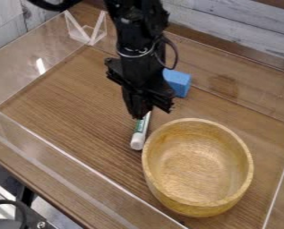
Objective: Remove the green marker from inside the brown bowl and put it on the table
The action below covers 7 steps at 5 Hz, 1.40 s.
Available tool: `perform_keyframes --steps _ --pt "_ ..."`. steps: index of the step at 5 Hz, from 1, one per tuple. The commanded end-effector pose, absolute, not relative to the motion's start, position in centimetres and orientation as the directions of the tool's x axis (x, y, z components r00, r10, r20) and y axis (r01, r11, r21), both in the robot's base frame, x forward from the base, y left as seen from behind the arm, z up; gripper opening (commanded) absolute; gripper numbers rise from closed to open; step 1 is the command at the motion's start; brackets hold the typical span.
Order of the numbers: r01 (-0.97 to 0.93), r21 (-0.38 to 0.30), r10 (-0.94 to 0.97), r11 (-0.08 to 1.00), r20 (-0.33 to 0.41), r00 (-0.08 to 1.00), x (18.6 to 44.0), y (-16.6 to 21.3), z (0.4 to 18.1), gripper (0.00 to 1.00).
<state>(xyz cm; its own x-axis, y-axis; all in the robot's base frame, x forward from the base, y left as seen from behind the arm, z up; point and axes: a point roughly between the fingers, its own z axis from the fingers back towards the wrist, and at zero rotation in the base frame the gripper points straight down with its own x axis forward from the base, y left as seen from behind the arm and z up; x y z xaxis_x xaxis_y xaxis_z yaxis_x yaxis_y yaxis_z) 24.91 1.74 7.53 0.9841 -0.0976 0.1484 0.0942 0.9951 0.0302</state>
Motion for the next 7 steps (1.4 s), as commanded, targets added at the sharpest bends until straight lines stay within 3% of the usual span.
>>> perform_keyframes --steps 1,7 --pt "0.094 0.045 -0.101 0.995 0.177 0.979 25.5 2.2 7.9 0.0" --pt "0.109 0.062 -0.118 0.992 0.166 0.979 26.0 3.1 6.8 0.0"
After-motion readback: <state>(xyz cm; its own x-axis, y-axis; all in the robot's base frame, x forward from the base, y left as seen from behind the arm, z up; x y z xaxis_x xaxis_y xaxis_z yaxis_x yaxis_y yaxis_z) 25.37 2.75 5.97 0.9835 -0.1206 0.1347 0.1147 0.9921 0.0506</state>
